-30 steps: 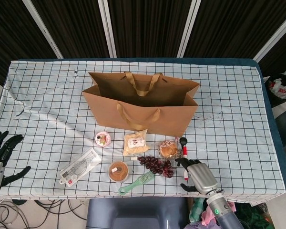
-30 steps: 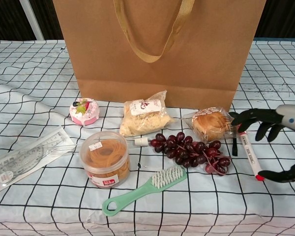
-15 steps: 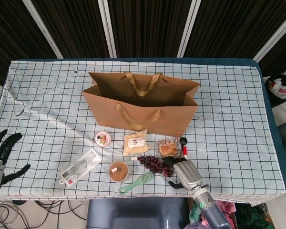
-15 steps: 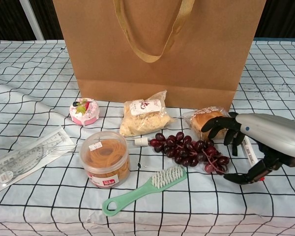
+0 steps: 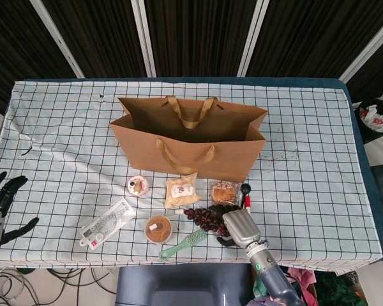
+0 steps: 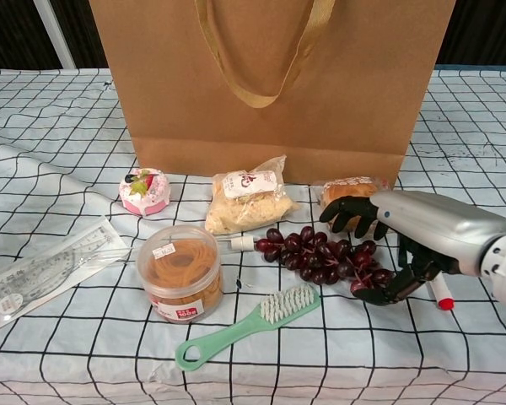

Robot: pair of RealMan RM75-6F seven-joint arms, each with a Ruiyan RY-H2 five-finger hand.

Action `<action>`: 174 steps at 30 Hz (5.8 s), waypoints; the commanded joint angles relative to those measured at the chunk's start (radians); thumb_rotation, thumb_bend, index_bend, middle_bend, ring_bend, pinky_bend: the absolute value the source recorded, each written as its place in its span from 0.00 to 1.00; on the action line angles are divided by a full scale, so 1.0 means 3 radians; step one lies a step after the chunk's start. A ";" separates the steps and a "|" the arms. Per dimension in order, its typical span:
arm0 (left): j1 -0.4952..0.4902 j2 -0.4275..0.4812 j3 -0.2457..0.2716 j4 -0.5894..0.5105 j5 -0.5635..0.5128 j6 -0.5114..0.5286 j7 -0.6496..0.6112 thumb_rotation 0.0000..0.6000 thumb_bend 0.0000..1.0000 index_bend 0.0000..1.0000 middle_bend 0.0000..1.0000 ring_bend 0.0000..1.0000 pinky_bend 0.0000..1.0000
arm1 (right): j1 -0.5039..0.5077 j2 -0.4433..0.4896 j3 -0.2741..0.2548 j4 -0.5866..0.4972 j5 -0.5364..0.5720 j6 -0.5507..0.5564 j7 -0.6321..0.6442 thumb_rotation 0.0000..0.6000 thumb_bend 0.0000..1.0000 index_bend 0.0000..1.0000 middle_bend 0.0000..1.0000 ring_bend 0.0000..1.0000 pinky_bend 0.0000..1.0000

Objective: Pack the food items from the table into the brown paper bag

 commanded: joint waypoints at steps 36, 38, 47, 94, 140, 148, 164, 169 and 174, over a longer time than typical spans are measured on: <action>0.0000 0.0034 0.0019 -0.0018 0.0016 -0.0064 -0.0020 1.00 0.10 0.16 0.17 0.02 0.05 | 0.0154 -0.0190 -0.0054 0.0155 0.0297 0.0301 -0.0159 1.00 0.46 0.50 0.51 0.56 0.51; 0.0000 0.0034 0.0017 -0.0019 0.0014 -0.0062 -0.0022 1.00 0.10 0.16 0.17 0.02 0.05 | 0.0154 -0.0193 -0.0058 0.0161 0.0275 0.0302 -0.0127 1.00 0.47 0.55 0.55 0.58 0.52; 0.0004 0.0041 0.0018 -0.0016 0.0016 -0.0057 -0.0044 1.00 0.10 0.17 0.17 0.02 0.05 | 0.0094 -0.0220 -0.0032 0.0145 0.0157 0.0392 0.0134 1.00 0.50 0.73 0.63 0.61 0.55; 0.0022 0.0036 0.0014 -0.0026 0.0016 -0.0040 -0.0029 1.00 0.10 0.17 0.17 0.02 0.05 | -0.0296 0.1848 0.1707 -0.1071 0.0529 0.0773 0.3342 1.00 0.50 0.77 0.64 0.61 0.54; 0.0065 0.0077 -0.0046 -0.0031 -0.0076 0.0003 -0.0080 1.00 0.10 0.17 0.17 0.02 0.05 | 0.1383 0.1184 0.1605 0.0090 0.1526 -0.0523 0.2333 1.00 0.19 0.21 0.08 0.21 0.26; 0.0069 0.0080 -0.0032 -0.0038 -0.0057 0.0002 -0.0075 1.00 0.10 0.17 0.17 0.02 0.05 | 0.1339 0.1289 0.1594 0.0102 0.1419 -0.0647 0.2461 1.00 0.13 0.13 0.02 0.15 0.24; 0.0070 0.0086 -0.0023 -0.0041 -0.0043 -0.0006 -0.0083 1.00 0.10 0.17 0.17 0.02 0.05 | 0.0621 0.1561 0.1916 -0.0448 0.0546 0.0364 0.3192 1.00 0.15 0.13 0.14 0.21 0.24; 0.0066 0.0085 -0.0012 -0.0045 -0.0020 -0.0012 -0.0081 1.00 0.10 0.17 0.17 0.02 0.05 | 0.0111 0.1919 0.1628 -0.0506 0.0288 0.0573 0.3079 1.00 0.16 0.15 0.20 0.27 0.24; 0.0072 0.0084 -0.0022 -0.0053 -0.0022 0.0012 -0.0083 1.00 0.10 0.17 0.17 0.02 0.05 | -0.0268 0.2344 0.1041 -0.0526 0.0064 0.0435 0.2464 1.00 0.16 0.16 0.24 0.28 0.26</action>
